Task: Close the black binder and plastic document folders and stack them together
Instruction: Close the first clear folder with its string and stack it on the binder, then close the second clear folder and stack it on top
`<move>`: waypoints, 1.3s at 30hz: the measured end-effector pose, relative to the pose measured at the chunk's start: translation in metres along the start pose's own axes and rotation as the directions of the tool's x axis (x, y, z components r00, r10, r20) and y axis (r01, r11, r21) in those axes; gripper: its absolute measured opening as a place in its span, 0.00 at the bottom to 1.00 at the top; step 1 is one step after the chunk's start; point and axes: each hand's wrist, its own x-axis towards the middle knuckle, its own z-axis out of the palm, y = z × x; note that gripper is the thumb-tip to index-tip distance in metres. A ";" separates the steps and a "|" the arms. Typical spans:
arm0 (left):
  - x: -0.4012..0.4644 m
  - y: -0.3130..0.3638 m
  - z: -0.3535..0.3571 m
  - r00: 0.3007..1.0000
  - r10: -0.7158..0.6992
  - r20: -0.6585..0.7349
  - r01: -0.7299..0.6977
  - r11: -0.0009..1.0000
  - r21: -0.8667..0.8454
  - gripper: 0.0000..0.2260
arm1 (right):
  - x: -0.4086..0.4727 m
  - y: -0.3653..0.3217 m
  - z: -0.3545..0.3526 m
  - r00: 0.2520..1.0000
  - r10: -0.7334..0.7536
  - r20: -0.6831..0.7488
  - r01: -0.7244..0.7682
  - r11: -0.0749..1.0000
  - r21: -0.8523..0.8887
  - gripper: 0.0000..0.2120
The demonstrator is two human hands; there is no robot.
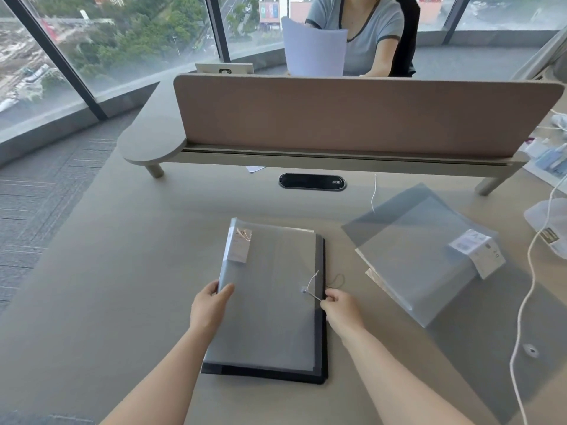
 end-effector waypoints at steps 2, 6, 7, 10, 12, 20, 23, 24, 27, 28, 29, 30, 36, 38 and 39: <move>0.001 0.000 0.000 1.000 0.002 0.009 -0.002 1.000 0.012 0.15 | 0.001 0.000 0.002 1.000 -0.001 -0.006 0.001 1.000 0.013 0.07; 0.001 0.003 0.000 1.000 0.011 0.023 -0.011 1.000 0.028 0.11 | -0.001 0.000 0.002 1.000 0.024 -0.005 -0.024 0.997 0.067 0.09; 0.001 0.004 0.000 0.999 0.019 0.027 -0.021 0.999 0.038 0.10 | -0.001 -0.001 0.001 1.000 0.022 -0.016 -0.021 0.996 0.090 0.09; 0.004 0.007 -0.002 0.995 0.074 -0.065 -0.066 0.990 0.128 0.28 | -0.003 0.000 -0.007 0.995 0.049 -0.091 -0.039 0.993 0.114 0.12; 0.003 0.015 0.000 0.973 0.158 -0.165 -0.127 0.975 0.183 0.28 | -0.005 0.001 -0.015 0.987 0.069 -0.146 -0.053 0.992 0.113 0.15; -0.017 0.070 0.065 0.883 0.468 -0.027 -0.440 0.847 0.300 0.20 | 0.000 -0.002 -0.073 0.955 0.035 -0.294 0.014 0.986 0.163 0.10; -0.026 0.090 0.101 0.850 0.525 0.054 -0.514 0.801 0.306 0.19 | 0.007 -0.003 -0.102 0.943 -0.011 -0.332 0.054 0.991 0.120 0.07; -0.030 0.095 0.115 0.840 0.537 0.080 -0.533 0.786 0.312 0.18 | 0.009 -0.002 -0.114 0.942 -0.018 -0.334 0.056 0.993 0.104 0.08; -0.046 0.108 0.159 0.825 0.539 0.171 -0.564 0.768 0.304 0.18 | 0.018 0.007 -0.151 0.945 0.001 -0.327 0.033 0.995 0.098 0.14; -0.052 0.112 0.177 0.823 0.531 0.203 -0.568 0.764 0.305 0.18 | 0.023 0.012 -0.166 0.946 0.002 -0.323 0.037 0.993 0.114 0.16; -0.058 0.115 0.193 0.821 0.523 0.231 -0.571 0.760 0.310 0.19 | 0.026 0.016 -0.180 0.947 -0.002 -0.320 0.045 0.991 0.126 0.17; -0.063 0.116 0.207 0.817 0.517 0.257 -0.576 0.755 0.312 0.20 | 0.029 0.018 -0.191 0.946 -0.007 -0.323 0.049 0.991 0.123 0.18; -0.091 0.122 0.295 0.781 0.465 0.418 -0.609 0.716 0.341 0.23 | 0.052 0.036 -0.263 0.920 -0.070 -0.386 0.101 0.993 0.062 0.26; -0.095 0.124 0.316 0.771 0.453 0.447 -0.619 0.697 0.363 0.24 | 0.061 0.040 -0.281 0.919 -0.091 -0.384 0.112 0.993 0.034 0.27; -0.097 0.125 0.325 0.765 0.448 0.462 -0.628 0.679 0.381 0.24 | 0.067 0.043 -0.289 0.919 -0.104 -0.380 0.117 0.993 0.012 0.27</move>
